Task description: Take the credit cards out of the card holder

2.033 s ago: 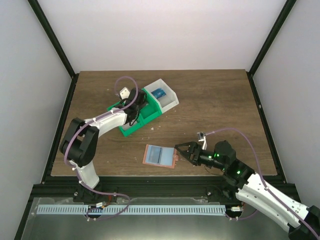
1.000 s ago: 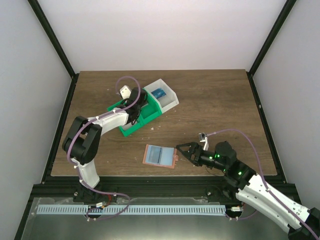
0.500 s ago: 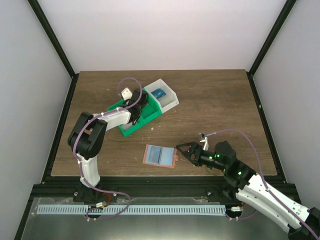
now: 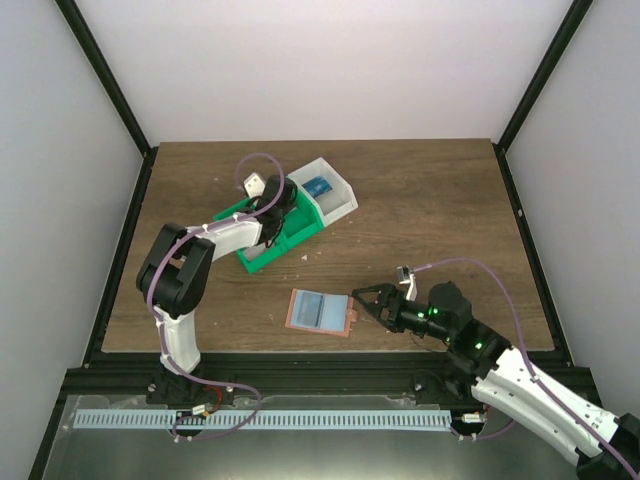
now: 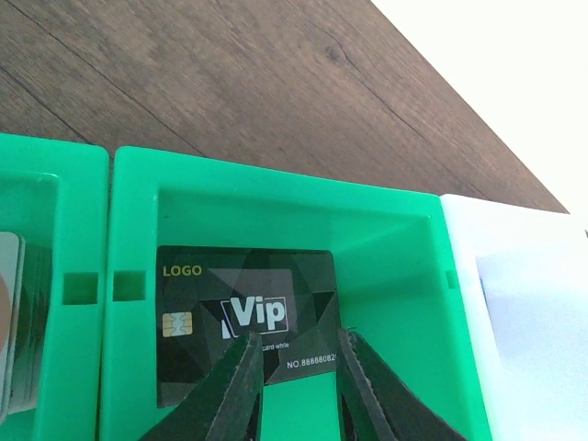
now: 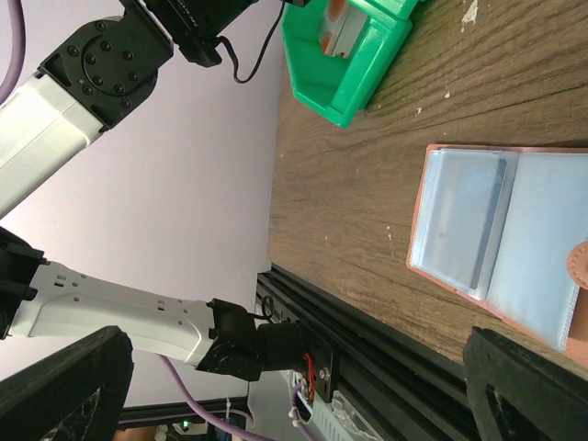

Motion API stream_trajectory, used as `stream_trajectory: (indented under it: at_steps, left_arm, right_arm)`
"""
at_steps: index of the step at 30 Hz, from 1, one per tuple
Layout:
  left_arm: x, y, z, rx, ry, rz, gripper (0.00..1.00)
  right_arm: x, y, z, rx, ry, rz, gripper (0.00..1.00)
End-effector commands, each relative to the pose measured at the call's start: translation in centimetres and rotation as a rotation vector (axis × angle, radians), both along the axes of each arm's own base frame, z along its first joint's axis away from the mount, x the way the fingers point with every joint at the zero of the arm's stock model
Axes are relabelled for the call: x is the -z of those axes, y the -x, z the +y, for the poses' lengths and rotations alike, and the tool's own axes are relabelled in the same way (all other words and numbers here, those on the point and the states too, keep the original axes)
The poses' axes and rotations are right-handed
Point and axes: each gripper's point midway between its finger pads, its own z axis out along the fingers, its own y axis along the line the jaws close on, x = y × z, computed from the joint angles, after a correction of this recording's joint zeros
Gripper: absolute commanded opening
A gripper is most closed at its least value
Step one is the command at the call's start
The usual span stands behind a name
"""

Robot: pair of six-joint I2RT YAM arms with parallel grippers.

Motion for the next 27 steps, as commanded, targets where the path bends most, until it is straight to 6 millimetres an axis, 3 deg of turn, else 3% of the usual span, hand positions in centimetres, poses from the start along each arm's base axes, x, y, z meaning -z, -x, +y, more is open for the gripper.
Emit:
stream_trajectory:
  at_steps: [1, 5, 7, 14, 18, 22, 27]
  left_arm:
    - [0.6, 0.2, 0.5, 0.002, -0.029, 0.037, 0.26]
    - [-0.6, 0.1, 0.4, 0.016, -0.034, 0.024, 0.3]
    - [-1.5, 0.3, 0.4, 0.031, -0.04, 0.014, 0.39]
    - [-6.1, 1.6, -0.3, 0.177, -0.07, -0.053, 0.84]
    - [-8.2, 3.6, -0.7, 0.285, -0.077, -0.093, 0.98]
    - [-10.1, 6.2, -1.8, 0.432, -0.055, -0.103, 1.0]
    - [-9.8, 10.3, -4.0, 0.691, -0.04, -0.07, 0.94]
  right_arm:
    - [-1.6, -0.4, -0.1, 0.018, -0.02, -0.022, 1.0]
    - [-1.6, -0.4, -0.1, 0.015, -0.018, -0.024, 1.0]
    - [-1.5, -0.3, -0.1, 0.011, -0.012, -0.026, 1.0]
    - [-0.5, -0.2, -0.6, 0.013, 0.058, -0.024, 1.0]
    - [-0.6, -0.7, -1.3, 0.051, 0.125, -0.024, 1.0]
    - [-1.9, -0.8, -1.2, 0.034, 0.14, -0.092, 1.0]
    - [-2.2, -0.8, -0.4, -0.02, 0.168, -0.124, 1.0]
